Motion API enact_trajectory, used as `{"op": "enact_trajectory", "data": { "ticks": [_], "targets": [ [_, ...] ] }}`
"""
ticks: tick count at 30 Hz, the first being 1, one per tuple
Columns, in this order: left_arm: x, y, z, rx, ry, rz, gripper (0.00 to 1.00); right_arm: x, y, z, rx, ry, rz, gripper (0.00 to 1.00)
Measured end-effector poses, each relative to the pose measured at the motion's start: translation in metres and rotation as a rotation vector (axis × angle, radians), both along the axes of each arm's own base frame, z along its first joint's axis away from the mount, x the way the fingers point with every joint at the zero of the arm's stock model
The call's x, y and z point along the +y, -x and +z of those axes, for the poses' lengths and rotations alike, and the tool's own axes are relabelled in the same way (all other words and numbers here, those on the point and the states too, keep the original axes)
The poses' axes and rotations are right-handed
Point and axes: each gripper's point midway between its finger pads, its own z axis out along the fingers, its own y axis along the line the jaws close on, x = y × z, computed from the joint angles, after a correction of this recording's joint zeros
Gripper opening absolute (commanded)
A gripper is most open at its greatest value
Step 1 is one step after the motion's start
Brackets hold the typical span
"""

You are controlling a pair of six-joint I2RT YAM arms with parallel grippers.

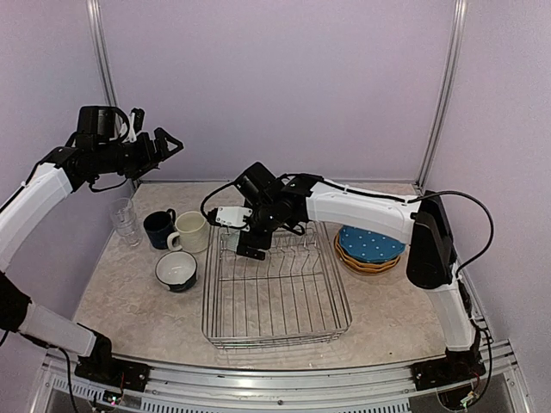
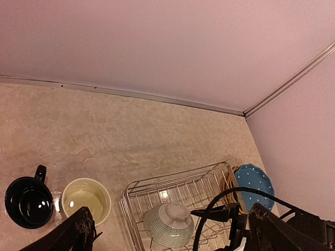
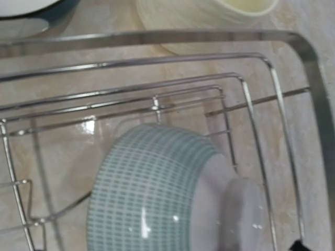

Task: Unload the mixed dishes from the dish rack
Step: Grab the bowl from the dish rack.

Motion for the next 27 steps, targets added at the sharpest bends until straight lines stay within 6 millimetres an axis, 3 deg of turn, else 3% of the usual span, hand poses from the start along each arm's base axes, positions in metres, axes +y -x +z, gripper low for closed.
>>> {"op": "enact_trajectory", "data": {
  "ticks": [14,27],
  "targets": [
    [0.0,0.0,0.0,0.0,0.001,-0.001,0.98,0.006,-0.005,-0.02,0.046,0.017,0.025,0.87],
    [-0.002,0.001,0.0,0.002,0.005,-0.01,0.98,0.009,-0.011,-0.025,0.036,0.026,0.012,0.91]
  ]
}}
